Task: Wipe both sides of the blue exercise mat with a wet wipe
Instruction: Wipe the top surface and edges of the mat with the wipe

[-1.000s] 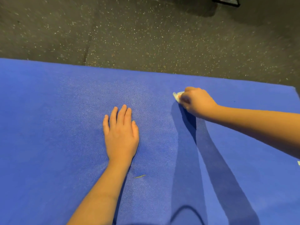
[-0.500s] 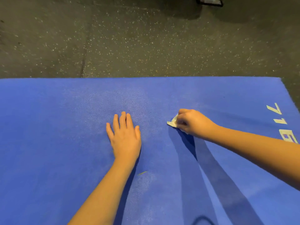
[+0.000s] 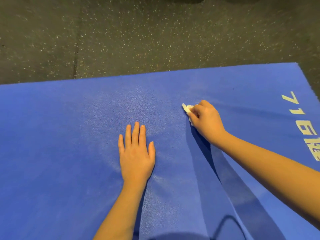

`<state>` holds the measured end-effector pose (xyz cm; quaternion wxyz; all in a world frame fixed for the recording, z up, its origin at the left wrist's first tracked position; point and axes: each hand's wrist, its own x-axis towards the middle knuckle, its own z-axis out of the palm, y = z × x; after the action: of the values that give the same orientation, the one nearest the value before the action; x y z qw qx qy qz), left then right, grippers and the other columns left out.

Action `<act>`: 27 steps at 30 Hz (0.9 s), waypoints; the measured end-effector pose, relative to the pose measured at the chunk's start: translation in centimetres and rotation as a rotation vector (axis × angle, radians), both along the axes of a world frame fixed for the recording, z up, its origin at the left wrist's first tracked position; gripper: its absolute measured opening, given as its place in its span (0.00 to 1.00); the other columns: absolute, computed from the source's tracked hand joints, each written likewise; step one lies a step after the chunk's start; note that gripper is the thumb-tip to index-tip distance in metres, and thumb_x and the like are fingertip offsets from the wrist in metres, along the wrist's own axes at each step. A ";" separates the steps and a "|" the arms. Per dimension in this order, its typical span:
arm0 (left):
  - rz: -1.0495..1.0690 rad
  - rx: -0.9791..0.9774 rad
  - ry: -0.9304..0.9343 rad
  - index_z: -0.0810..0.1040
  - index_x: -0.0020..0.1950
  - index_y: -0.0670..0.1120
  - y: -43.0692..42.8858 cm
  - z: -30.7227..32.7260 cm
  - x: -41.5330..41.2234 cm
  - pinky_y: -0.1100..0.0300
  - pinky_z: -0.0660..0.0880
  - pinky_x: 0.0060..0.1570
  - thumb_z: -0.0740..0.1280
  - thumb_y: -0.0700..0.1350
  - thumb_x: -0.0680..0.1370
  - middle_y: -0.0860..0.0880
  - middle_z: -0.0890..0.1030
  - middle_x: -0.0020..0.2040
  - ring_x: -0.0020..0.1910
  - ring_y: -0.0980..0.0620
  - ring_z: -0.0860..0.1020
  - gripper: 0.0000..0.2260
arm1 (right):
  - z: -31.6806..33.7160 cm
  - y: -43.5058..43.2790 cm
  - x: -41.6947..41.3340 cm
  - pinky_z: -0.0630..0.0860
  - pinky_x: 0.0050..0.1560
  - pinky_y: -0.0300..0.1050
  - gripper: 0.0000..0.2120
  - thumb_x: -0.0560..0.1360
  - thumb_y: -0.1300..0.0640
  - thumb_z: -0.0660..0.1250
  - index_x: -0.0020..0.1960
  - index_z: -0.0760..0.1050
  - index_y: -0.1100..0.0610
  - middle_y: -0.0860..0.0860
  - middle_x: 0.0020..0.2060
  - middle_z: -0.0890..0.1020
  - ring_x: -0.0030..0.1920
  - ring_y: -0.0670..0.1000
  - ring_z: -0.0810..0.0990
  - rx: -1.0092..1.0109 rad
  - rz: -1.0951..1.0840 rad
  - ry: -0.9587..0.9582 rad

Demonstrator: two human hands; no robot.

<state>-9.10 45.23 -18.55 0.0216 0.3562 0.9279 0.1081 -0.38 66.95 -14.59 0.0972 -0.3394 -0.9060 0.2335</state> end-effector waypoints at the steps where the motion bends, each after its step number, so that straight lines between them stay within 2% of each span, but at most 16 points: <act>1: 0.004 0.004 0.002 0.69 0.73 0.42 0.0 0.0 0.0 0.44 0.56 0.72 0.53 0.53 0.78 0.44 0.68 0.74 0.75 0.43 0.62 0.26 | 0.3 -0.8 0.2 0.73 0.39 0.48 0.21 0.78 0.51 0.65 0.33 0.75 0.64 0.58 0.35 0.75 0.38 0.58 0.75 0.002 0.073 0.000; 4: 0.008 0.022 0.006 0.69 0.73 0.42 0.0 0.1 0.0 0.43 0.56 0.72 0.53 0.53 0.78 0.44 0.68 0.74 0.75 0.43 0.62 0.26 | 0.7 -2.5 1.9 0.73 0.35 0.47 0.16 0.76 0.53 0.67 0.34 0.74 0.60 0.55 0.36 0.75 0.37 0.57 0.75 -0.035 0.364 -0.044; 5: 0.009 0.025 0.005 0.69 0.73 0.42 0.0 0.1 0.0 0.43 0.56 0.72 0.53 0.53 0.78 0.44 0.68 0.74 0.75 0.43 0.62 0.26 | 0.7 -2.2 2.3 0.73 0.33 0.48 0.15 0.76 0.53 0.68 0.33 0.73 0.58 0.55 0.36 0.75 0.37 0.57 0.75 -0.011 0.380 -0.046; 6: 0.009 0.028 0.003 0.70 0.73 0.42 0.1 0.1 0.0 0.43 0.56 0.73 0.53 0.53 0.78 0.44 0.68 0.74 0.75 0.43 0.62 0.26 | 0.5 -1.5 2.4 0.74 0.33 0.49 0.16 0.76 0.52 0.68 0.32 0.72 0.56 0.54 0.35 0.74 0.37 0.58 0.75 0.021 0.318 -0.030; 8: 0.011 0.028 0.000 0.70 0.72 0.41 0.1 0.2 0.1 0.43 0.56 0.73 0.53 0.53 0.78 0.44 0.68 0.74 0.75 0.43 0.62 0.26 | 0.2 0.0 2.1 0.74 0.34 0.52 0.18 0.77 0.50 0.67 0.33 0.75 0.61 0.55 0.37 0.75 0.39 0.58 0.74 0.089 0.091 0.014; 10: 0.012 0.020 0.004 0.70 0.72 0.41 0.1 0.2 0.2 0.42 0.57 0.72 0.53 0.52 0.78 0.43 0.68 0.74 0.75 0.42 0.62 0.26 | -0.2 0.1 1.9 0.74 0.34 0.54 0.21 0.78 0.51 0.64 0.34 0.75 0.65 0.58 0.39 0.75 0.39 0.60 0.72 0.139 0.035 0.018; 12: 0.003 0.008 0.017 0.71 0.71 0.40 0.0 0.2 0.1 0.40 0.59 0.71 0.53 0.52 0.78 0.42 0.69 0.73 0.74 0.41 0.64 0.26 | -0.3 -1.7 2.7 0.73 0.31 0.52 0.22 0.80 0.53 0.60 0.32 0.71 0.66 0.59 0.39 0.75 0.36 0.60 0.71 0.155 0.246 0.024; 14: 0.001 -0.005 0.039 0.72 0.70 0.39 0.1 0.2 0.2 0.38 0.62 0.69 0.52 0.51 0.79 0.41 0.70 0.71 0.72 0.40 0.65 0.25 | -0.2 -3.2 4.4 0.72 0.30 0.49 0.20 0.80 0.54 0.58 0.33 0.70 0.65 0.59 0.38 0.76 0.34 0.59 0.71 0.101 0.495 0.009; 15: 0.021 -0.004 0.039 0.72 0.69 0.39 0.3 0.2 0.5 0.37 0.63 0.68 0.52 0.51 0.79 0.40 0.71 0.71 0.72 0.40 0.66 0.25 | -0.2 -2.9 5.3 0.71 0.29 0.48 0.20 0.79 0.54 0.58 0.33 0.70 0.65 0.58 0.37 0.76 0.33 0.58 0.71 0.099 0.553 0.006; 16: 0.049 0.002 0.026 0.72 0.69 0.39 0.5 0.2 1.2 0.37 0.63 0.68 0.52 0.50 0.79 0.40 0.71 0.71 0.72 0.39 0.66 0.25 | 0.0 -2.2 5.9 0.70 0.29 0.48 0.20 0.79 0.54 0.59 0.33 0.70 0.64 0.58 0.36 0.75 0.33 0.58 0.71 0.108 0.529 0.004; 18: 0.069 -0.003 -0.005 0.71 0.70 0.39 0.9 0.3 3.1 0.38 0.59 0.69 0.52 0.51 0.79 0.40 0.69 0.72 0.72 0.39 0.65 0.25 | 0.3 0.0 6.6 0.70 0.32 0.51 0.20 0.80 0.53 0.61 0.34 0.70 0.64 0.58 0.34 0.73 0.33 0.59 0.70 0.118 0.269 0.004; 20: 0.036 -0.030 -0.001 0.69 0.72 0.40 0.9 0.2 4.6 0.40 0.54 0.71 0.52 0.53 0.79 0.41 0.67 0.74 0.74 0.40 0.62 0.26 | 0.2 1.3 7.2 0.71 0.36 0.53 0.14 0.79 0.55 0.63 0.39 0.72 0.64 0.57 0.37 0.74 0.37 0.59 0.72 0.072 -0.011 -0.021; 21: 0.028 -0.041 0.004 0.68 0.73 0.40 0.8 0.1 4.8 0.40 0.54 0.72 0.52 0.53 0.79 0.42 0.66 0.75 0.75 0.41 0.61 0.26 | 0.1 0.9 7.5 0.72 0.37 0.53 0.13 0.78 0.56 0.64 0.41 0.73 0.64 0.57 0.38 0.74 0.38 0.58 0.72 0.053 -0.033 -0.020; 22: 0.033 -0.043 0.008 0.68 0.73 0.41 0.7 0.1 4.7 0.40 0.54 0.72 0.52 0.53 0.79 0.42 0.66 0.75 0.75 0.41 0.61 0.26 | 0.1 0.1 7.6 0.72 0.36 0.54 0.13 0.78 0.55 0.63 0.41 0.72 0.64 0.57 0.38 0.73 0.37 0.57 0.71 0.059 0.027 0.003; 26: 0.057 -0.040 0.000 0.68 0.73 0.41 0.8 0.2 4.6 0.40 0.54 0.72 0.52 0.53 0.79 0.43 0.66 0.75 0.75 0.41 0.60 0.26 | 0.0 -2.8 8.9 0.71 0.34 0.48 0.18 0.81 0.52 0.56 0.40 0.75 0.63 0.56 0.39 0.76 0.36 0.56 0.71 0.053 0.565 -0.006; 27: 0.053 -0.036 -0.003 0.68 0.73 0.41 0.9 0.3 4.6 0.40 0.54 0.72 0.52 0.53 0.79 0.43 0.66 0.75 0.75 0.41 0.61 0.26 | -0.1 -2.4 8.9 0.71 0.32 0.48 0.18 0.81 0.52 0.56 0.41 0.76 0.63 0.56 0.40 0.77 0.36 0.56 0.72 0.087 0.601 -0.017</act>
<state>-4.46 46.13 -18.29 0.0263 0.3308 0.9388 0.0926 8.57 64.52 -14.66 0.0305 -0.0537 -0.9757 0.2100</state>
